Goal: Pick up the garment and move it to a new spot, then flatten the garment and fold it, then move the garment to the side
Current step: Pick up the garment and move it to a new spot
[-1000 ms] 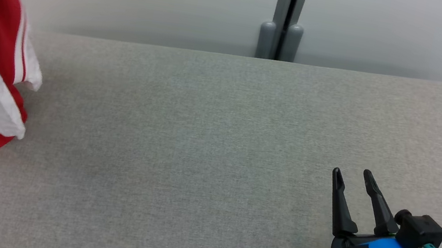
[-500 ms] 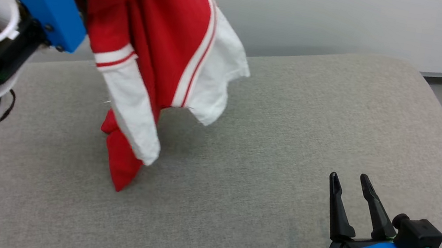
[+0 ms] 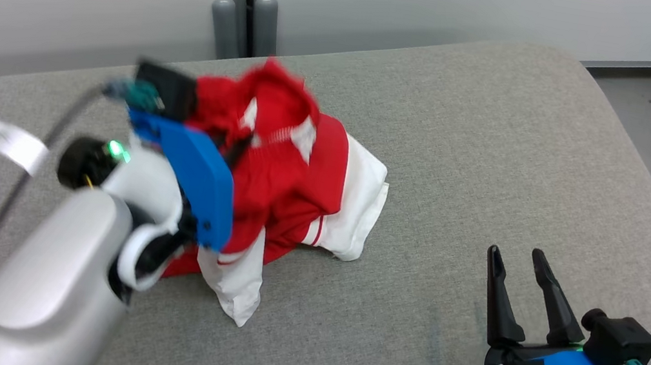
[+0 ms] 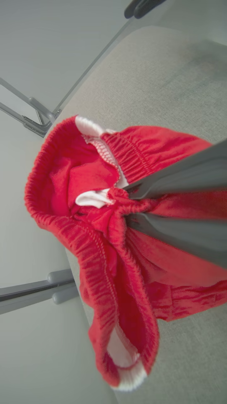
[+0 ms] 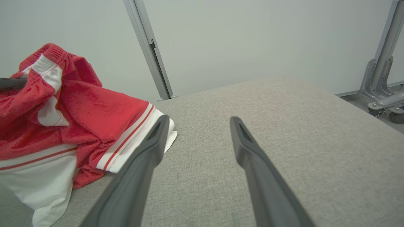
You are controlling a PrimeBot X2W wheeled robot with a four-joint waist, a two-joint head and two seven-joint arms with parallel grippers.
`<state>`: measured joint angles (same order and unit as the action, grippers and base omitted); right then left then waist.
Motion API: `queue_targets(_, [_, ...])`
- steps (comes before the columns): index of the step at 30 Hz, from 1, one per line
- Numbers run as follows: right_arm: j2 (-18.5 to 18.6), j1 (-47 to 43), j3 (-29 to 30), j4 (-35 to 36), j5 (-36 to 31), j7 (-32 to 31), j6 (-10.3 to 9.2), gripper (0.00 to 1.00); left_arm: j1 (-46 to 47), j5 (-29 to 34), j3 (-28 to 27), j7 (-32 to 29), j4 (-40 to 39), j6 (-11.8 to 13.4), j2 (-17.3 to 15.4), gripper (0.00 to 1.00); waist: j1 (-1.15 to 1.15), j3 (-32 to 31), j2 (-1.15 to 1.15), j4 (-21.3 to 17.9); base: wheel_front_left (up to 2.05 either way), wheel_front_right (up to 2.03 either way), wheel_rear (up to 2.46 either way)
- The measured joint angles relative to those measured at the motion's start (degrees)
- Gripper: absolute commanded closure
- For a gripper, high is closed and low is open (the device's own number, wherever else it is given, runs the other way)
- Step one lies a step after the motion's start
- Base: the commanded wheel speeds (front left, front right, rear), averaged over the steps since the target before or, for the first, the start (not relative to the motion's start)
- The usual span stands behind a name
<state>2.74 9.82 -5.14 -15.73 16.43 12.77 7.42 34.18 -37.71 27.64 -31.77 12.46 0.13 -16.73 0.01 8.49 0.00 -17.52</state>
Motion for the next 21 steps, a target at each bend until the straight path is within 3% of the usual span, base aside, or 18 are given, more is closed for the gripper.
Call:
queue_targets(1, [0.01, 0.27, 0.01, -0.02, 0.05, 0.13, 0.00, 0.00, -1.09, 0.43, 0.97, 1.11, 1.81, -0.11, 0.63, 0.00, 0.00, 0.13, 0.00, 0.06, 0.00, 0.00, 0.00])
queue_targets(6, [0.02, 0.53, 0.96, -0.18, -0.16, 0.40, -0.01, 0.00, -4.15, 0.48, 2.13, 6.73, 7.78, -0.45, 3.85, 0.00, 0.00, 0.11, 0.00, 1.35, 0.00, 0.00, 0.00])
queue_targets(12, [0.01, 0.32, 1.76, 0.22, -1.79, -0.47, 0.00, 0.00, -8.52, 0.71, -0.92, 18.26, 7.97, 1.29, 5.55, 0.00, 0.00, -1.45, 0.00, 4.22, 0.00, 0.00, 0.00])
queue_targets(21, [0.01, -1.61, 4.49, 2.45, -4.05, -2.71, -0.01, 0.00, -20.08, 1.35, -5.73, 35.77, 3.26, 2.40, 3.50, 0.00, -0.01, -4.16, 0.00, 9.22, 0.00, 0.00, 0.00])
